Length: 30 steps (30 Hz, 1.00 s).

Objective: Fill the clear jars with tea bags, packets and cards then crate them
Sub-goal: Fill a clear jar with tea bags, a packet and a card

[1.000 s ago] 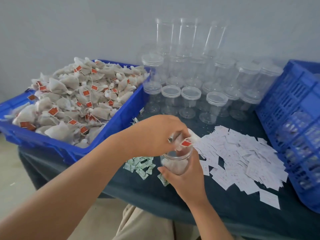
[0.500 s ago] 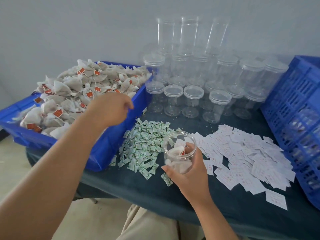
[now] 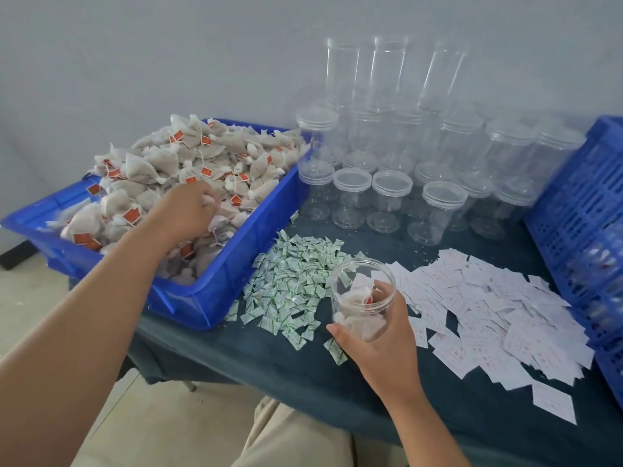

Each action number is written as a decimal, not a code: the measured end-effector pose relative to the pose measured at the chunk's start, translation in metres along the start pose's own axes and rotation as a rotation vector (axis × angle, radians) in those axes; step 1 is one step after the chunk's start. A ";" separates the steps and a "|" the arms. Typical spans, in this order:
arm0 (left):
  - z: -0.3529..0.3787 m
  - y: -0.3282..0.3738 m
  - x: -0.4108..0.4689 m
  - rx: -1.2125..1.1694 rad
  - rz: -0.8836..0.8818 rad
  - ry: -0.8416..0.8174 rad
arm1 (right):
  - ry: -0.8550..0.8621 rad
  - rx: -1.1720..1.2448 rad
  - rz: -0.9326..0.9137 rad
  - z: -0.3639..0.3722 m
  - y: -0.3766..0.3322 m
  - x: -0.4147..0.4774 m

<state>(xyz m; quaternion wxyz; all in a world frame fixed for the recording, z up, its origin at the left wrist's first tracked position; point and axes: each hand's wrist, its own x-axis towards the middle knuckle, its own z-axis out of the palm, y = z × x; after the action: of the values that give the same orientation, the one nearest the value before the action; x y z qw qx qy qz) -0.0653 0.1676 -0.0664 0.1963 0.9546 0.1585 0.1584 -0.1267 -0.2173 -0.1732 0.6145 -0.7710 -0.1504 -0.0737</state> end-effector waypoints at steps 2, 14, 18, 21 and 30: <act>0.003 0.005 0.000 -0.006 0.055 -0.124 | 0.006 0.001 -0.002 0.000 0.000 0.000; -0.021 0.037 -0.005 -0.340 -0.155 0.030 | 0.020 -0.002 -0.021 0.001 0.000 0.002; -0.056 0.066 -0.020 -0.870 -0.104 -0.008 | 0.027 -0.017 -0.023 0.000 0.001 0.002; -0.064 0.112 -0.043 -1.043 -0.016 -0.100 | 0.036 -0.009 -0.019 0.002 0.001 0.002; -0.010 0.203 -0.099 -0.185 0.433 -0.533 | 0.025 0.005 -0.009 0.001 -0.005 -0.002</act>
<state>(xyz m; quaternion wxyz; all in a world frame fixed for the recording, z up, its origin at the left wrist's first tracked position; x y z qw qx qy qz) -0.1091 -0.0424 0.0046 0.2781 0.9521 -0.1193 -0.0449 -0.1303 -0.2157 -0.1699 0.6180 -0.7677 -0.1463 -0.0855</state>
